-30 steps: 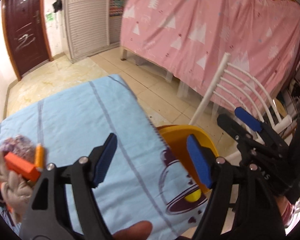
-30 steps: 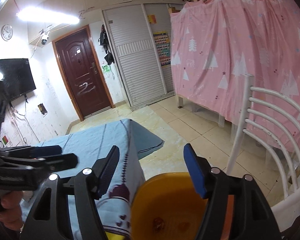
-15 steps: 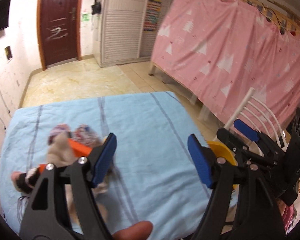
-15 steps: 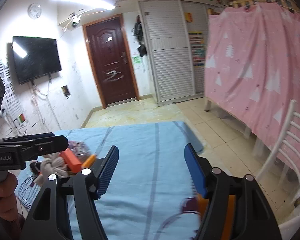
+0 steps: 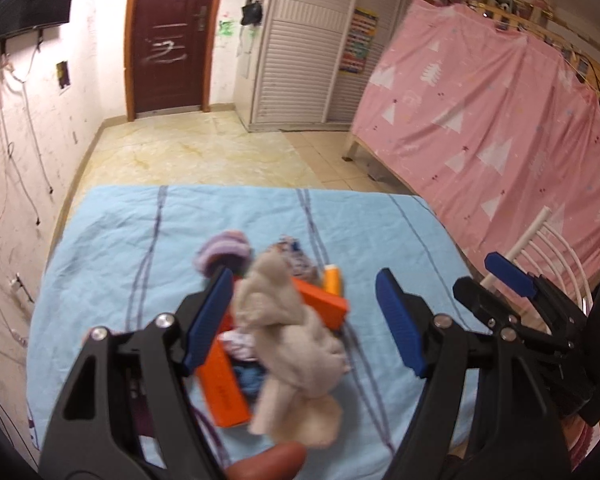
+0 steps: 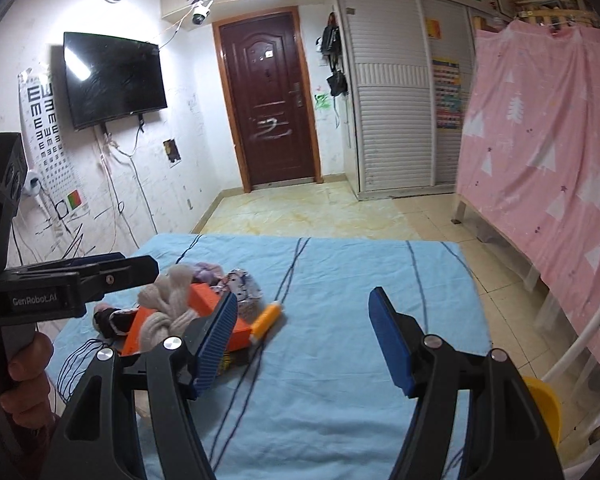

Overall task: Collect trash
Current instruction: 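Move both open tools back over the pile on the bed, then grasp the beige knitted scarf with the right tool while the left tool grasps the pink-and-black sock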

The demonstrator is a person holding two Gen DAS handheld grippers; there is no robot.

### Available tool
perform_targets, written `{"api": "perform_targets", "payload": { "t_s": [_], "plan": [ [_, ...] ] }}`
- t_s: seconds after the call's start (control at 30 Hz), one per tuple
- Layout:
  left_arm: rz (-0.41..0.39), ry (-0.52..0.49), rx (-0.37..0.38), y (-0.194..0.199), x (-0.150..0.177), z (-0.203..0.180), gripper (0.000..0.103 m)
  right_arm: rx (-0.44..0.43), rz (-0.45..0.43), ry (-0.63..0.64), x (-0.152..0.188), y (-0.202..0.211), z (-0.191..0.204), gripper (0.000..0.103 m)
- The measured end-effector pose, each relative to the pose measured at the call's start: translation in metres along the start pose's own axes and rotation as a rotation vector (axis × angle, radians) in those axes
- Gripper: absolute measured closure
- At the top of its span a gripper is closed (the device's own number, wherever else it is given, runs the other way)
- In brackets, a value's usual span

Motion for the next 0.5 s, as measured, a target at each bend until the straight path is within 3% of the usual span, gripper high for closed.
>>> {"api": "perform_targets", "payload": {
  "t_s": [0.37,0.5],
  "plan": [
    [0.001,0.053,-0.079,0.006,0.006,0.069,0.026,-0.094,0.073,0.055,0.009,-0.031,0.059,0.041],
    [0.030,0.063,-0.120,0.000,0.016,0.095,0.025,-0.138,0.101,0.073,0.012,-0.042,0.077,0.035]
  ]
}}
Point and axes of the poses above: each gripper's, at about its wrist camera, not at the fingertips, and y roughly against the way its jaws point, z to its left, x to its underside, the point moved 4 cm from there along -y, roughly the way its jaws point
